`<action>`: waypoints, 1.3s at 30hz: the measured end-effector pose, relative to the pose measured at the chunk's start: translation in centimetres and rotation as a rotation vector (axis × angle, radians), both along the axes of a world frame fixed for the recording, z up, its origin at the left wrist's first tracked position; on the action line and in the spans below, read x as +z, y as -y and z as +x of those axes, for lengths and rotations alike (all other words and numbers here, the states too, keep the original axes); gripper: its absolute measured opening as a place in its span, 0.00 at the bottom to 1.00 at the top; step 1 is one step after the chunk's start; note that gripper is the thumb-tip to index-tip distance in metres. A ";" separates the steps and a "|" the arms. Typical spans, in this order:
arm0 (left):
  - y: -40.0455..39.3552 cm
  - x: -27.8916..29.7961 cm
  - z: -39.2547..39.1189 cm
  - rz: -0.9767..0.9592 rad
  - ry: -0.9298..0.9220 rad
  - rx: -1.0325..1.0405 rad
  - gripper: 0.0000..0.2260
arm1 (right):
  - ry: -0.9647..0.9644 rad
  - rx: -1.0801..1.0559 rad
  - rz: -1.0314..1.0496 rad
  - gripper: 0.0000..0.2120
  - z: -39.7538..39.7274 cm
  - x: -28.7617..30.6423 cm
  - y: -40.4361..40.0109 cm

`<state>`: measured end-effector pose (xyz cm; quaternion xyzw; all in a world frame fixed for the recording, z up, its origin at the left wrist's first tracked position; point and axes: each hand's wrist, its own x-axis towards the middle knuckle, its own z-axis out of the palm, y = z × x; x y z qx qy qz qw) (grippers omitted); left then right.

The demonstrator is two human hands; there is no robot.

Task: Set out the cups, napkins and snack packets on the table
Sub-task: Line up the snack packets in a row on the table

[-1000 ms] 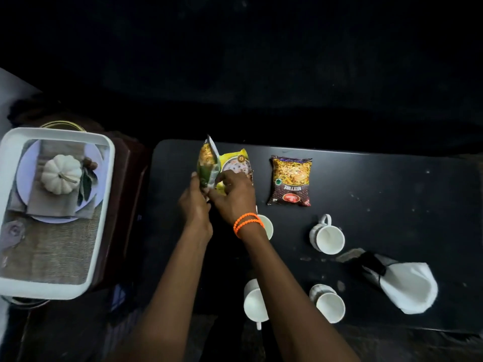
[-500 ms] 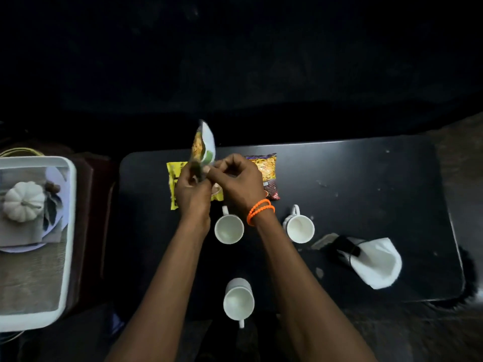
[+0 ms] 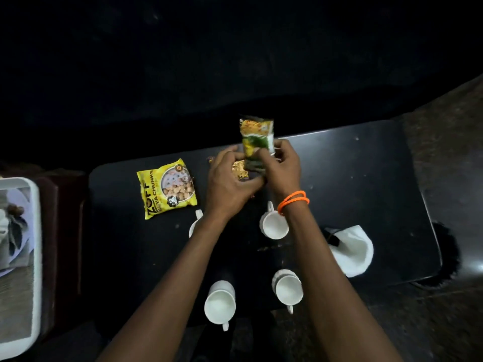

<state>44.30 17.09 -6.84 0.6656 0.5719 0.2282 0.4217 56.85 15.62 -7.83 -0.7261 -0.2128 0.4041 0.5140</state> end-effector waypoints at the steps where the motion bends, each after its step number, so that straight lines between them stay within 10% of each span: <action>1: -0.1 -0.1 0.7 -0.025 0.024 -0.057 0.19 | 0.006 -0.011 -0.041 0.04 1.6 -0.5 -0.1; 8: -1.6 -3.2 3.3 0.015 -0.252 -0.178 0.09 | 0.319 0.281 -0.673 0.21 8.0 -5.4 1.3; 14: -3.2 -5.5 6.4 -0.082 -0.318 -0.500 0.32 | 0.576 0.403 -0.366 0.30 7.5 -5.1 2.4; 27: -1.5 -5.6 7.0 0.082 -0.523 -0.553 0.31 | 0.578 0.394 -0.425 0.28 7.6 -3.8 2.5; 33: -5.9 -1.8 -2.6 0.131 -0.354 -0.364 0.18 | 0.735 0.339 -0.366 0.31 3.5 -0.9 1.3; 39: -8.5 -1.6 -17.4 -0.001 -0.500 -0.434 0.24 | 0.419 0.561 -0.227 0.22 -7.3 0.5 -0.9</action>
